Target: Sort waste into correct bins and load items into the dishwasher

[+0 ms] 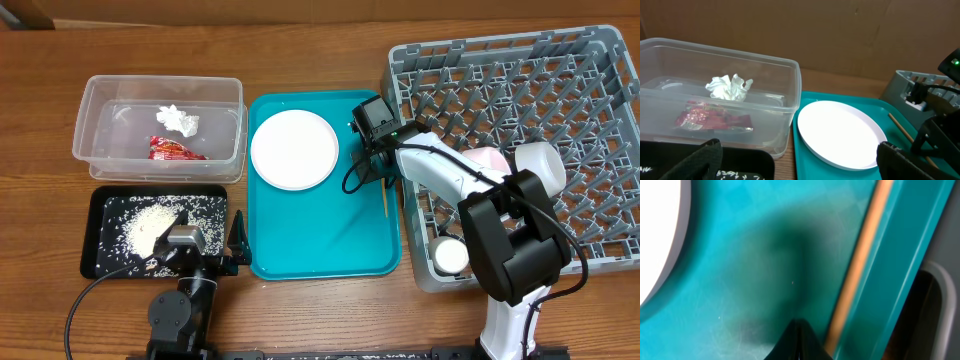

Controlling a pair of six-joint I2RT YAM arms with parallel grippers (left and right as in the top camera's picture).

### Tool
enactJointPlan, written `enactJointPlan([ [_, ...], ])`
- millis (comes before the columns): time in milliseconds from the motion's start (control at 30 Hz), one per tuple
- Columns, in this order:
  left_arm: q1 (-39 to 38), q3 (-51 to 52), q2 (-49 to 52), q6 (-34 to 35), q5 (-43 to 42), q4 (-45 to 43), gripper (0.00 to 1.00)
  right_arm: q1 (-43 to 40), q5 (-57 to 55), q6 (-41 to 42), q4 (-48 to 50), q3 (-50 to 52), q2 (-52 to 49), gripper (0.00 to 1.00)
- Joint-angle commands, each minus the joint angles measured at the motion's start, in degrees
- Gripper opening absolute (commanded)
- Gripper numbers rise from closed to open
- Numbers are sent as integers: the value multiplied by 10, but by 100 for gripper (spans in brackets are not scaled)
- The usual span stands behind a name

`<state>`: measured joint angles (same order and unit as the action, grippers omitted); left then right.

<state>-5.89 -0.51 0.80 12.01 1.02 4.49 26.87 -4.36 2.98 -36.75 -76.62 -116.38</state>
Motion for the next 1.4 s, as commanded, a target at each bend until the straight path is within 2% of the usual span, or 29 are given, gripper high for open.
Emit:
enactJointPlan([
  [0, 3, 2, -4, 4, -6, -1, 100, 6, 9, 0, -21, 4, -17, 4],
  [100, 3, 2, -4, 4, -6, -1, 100, 15, 8, 0, -33, 3, -5, 5],
  [300, 3, 2, -4, 4, -6, -1, 100, 13, -20, 0, -24, 3, 59, 20],
  [467, 3, 2, -4, 4, -6, -1, 100, -42, 31, -9, -18, 4, 63, 20],
  [533, 3, 2, -4, 4, -6, -1, 100, -53, 60, -31, -16, 3, 64, 24],
  [767, 3, 2, -4, 4, -6, -1, 100, -51, 75, -34, -19, 3, 64, 28],
  [867, 3, 2, -4, 4, -6, -1, 100, -51, 40, -34, -18, 3, 64, 31],
  [933, 3, 2, -4, 4, -6, -1, 100, -60, -16, -30, -14, 3, 64, 37],
  [1067, 3, 2, -4, 4, -6, -1, 100, -93, -9, -28, -20, 0, 64, 37],
  [1200, 3, 2, -4, 4, -6, -1, 100, -108, 59, -29, -37, -10, 69, 37],
  [1367, 3, 2, -4, 4, -6, -1, 100, -66, 90, -34, -61, -33, 91, 37],
])
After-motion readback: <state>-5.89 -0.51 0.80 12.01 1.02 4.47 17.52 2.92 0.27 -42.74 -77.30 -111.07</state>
